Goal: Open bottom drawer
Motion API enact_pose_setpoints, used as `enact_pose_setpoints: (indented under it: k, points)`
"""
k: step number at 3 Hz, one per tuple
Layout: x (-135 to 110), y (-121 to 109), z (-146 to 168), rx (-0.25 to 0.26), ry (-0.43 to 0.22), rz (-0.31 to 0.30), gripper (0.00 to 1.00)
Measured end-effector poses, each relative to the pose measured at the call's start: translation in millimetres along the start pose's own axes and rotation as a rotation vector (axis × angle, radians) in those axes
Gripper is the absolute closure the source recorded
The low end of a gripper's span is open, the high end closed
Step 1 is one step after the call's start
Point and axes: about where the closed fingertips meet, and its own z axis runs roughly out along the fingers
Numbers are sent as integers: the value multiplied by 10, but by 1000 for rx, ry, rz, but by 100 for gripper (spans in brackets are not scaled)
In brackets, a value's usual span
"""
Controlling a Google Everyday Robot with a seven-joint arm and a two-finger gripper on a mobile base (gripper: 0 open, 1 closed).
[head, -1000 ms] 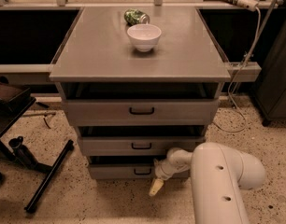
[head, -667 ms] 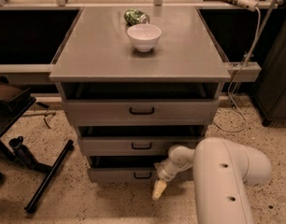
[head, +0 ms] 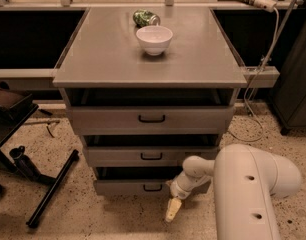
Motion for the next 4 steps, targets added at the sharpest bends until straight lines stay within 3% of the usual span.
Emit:
enact_pose_setpoints:
  k: [2,3,4]
  points:
    - [-240,-459,125,115,-11,-82,0]
    - [-258,-616,230,136,0,-95,0]
    - [-190,-736,415,117,25,-87,0]
